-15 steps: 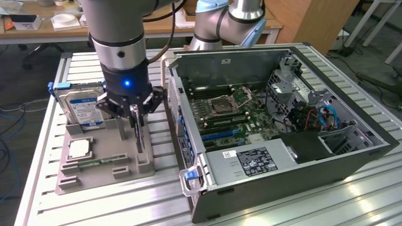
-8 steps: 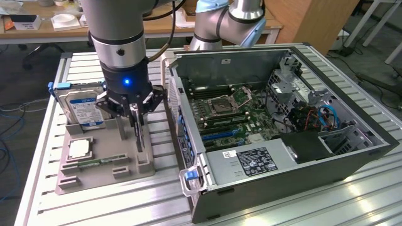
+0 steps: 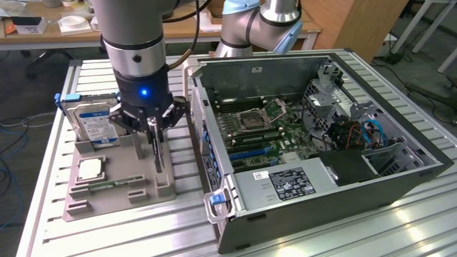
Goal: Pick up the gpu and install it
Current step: 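Pick up the gpu and move the gpu toward the slot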
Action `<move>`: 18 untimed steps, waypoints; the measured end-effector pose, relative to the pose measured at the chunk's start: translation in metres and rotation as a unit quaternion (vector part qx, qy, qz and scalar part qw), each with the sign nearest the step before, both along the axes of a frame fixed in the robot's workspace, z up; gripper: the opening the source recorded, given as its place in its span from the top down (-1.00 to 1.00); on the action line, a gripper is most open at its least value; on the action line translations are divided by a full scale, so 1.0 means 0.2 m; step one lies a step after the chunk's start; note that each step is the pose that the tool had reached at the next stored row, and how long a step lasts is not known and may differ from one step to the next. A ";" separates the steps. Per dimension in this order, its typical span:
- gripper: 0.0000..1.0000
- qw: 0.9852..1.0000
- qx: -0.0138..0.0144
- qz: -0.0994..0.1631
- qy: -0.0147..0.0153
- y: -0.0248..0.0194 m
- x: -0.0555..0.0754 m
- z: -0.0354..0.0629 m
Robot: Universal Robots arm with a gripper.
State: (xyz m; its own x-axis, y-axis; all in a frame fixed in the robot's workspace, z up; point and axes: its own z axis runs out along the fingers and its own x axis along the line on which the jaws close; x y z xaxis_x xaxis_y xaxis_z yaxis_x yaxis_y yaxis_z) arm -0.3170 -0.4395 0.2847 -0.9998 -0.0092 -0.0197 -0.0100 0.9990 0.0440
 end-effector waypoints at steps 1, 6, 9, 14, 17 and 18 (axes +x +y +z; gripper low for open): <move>0.48 1.000 0.001 0.000 0.000 0.000 0.00 0.004; 0.48 1.000 0.006 0.000 0.000 -0.001 0.00 0.022; 0.48 1.000 0.007 0.000 0.000 -0.001 0.00 0.029; 0.48 1.000 0.008 0.000 0.000 -0.001 0.00 0.042; 0.48 1.000 0.009 0.000 0.000 -0.001 0.00 0.051; 0.48 1.000 0.009 0.000 0.000 -0.001 0.00 0.053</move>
